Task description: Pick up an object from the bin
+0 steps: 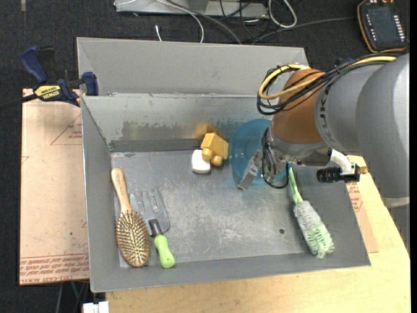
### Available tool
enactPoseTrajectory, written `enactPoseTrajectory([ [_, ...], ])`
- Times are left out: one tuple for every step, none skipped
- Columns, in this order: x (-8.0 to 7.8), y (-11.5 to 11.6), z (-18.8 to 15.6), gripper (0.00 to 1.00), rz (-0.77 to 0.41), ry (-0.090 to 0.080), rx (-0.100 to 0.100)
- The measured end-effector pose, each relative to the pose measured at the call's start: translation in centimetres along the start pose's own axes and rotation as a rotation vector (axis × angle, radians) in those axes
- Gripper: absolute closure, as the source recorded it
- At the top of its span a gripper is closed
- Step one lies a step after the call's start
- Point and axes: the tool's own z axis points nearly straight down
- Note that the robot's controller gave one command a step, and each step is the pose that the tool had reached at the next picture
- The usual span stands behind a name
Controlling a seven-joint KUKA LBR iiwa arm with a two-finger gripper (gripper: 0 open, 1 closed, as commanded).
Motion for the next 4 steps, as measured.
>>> enactPoseTrajectory([
  [0.0, 0.0, 0.0, 1.00, 0.000, 0.000, 0.000],
  [0.1, -0.1, -1.9, 1.00, -0.001, 0.004, 0.002],
  [0.2, -0.1, -6.1, 1.00, -0.002, 0.008, 0.004],
  [0.0, 0.0, -11.3, 1.00, -0.002, 0.003, 0.002],
])
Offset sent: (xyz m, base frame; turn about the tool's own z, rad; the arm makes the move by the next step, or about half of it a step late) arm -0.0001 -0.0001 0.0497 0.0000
